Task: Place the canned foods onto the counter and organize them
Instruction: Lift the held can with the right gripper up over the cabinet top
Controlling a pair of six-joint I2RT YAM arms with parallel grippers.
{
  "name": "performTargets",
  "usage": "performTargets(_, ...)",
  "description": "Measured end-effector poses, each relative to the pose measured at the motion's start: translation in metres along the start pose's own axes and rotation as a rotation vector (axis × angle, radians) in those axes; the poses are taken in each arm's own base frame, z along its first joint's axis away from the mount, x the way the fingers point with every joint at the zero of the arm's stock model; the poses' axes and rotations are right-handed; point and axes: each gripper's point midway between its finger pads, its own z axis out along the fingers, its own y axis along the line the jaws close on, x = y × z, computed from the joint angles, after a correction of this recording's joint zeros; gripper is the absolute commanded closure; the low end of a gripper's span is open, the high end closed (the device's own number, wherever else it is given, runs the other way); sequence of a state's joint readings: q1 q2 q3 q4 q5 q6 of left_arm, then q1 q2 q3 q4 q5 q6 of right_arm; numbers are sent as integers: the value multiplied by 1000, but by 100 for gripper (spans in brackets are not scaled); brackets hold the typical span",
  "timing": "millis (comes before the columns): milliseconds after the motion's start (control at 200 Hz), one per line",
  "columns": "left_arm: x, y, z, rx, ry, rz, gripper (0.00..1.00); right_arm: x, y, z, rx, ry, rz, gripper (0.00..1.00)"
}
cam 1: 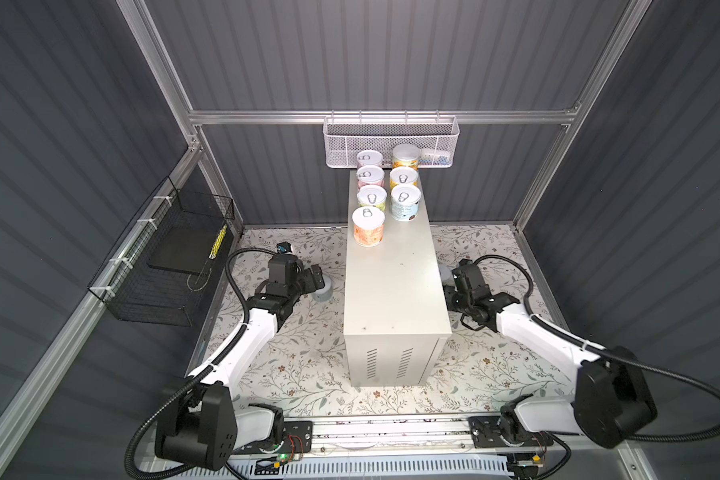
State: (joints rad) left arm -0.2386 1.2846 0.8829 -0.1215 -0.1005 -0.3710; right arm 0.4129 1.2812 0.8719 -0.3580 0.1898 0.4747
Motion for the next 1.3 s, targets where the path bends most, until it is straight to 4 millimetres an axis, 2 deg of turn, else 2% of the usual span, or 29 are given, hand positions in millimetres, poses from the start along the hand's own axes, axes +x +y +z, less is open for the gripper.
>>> performTargets(80,3,1,3,-4,15,1,3,-14,2,-30,-19,-23,-14,100)
performTargets(190,6,0,5,-2,28,1,3,-42,5,-84,-52,-92,-24,100)
performTargets(365,1,-3,4,9,21,1,3,-82,8,-162,-106,-212,-25,100)
performTargets(510,2,-3,3,12,24,2,3,-99,11,-199,-124,-239,-34,100)
performTargets(635,2,-3,2,12,26,3,4,-111,25,-221,-162,-240,-67,100)
performTargets(745,3,-3,0,14,30,4,4,-119,48,-236,-207,-238,-123,100)
performTargets(836,0,-4,-4,18,20,4,4,-124,69,-238,-237,-229,-172,100)
performTargets(1051,-10,-8,-10,28,-5,3,5,-130,105,-225,-235,-175,-281,100)
performTargets(1301,-9,-7,-11,26,-1,4,5,-142,153,-214,-243,-167,-396,100)
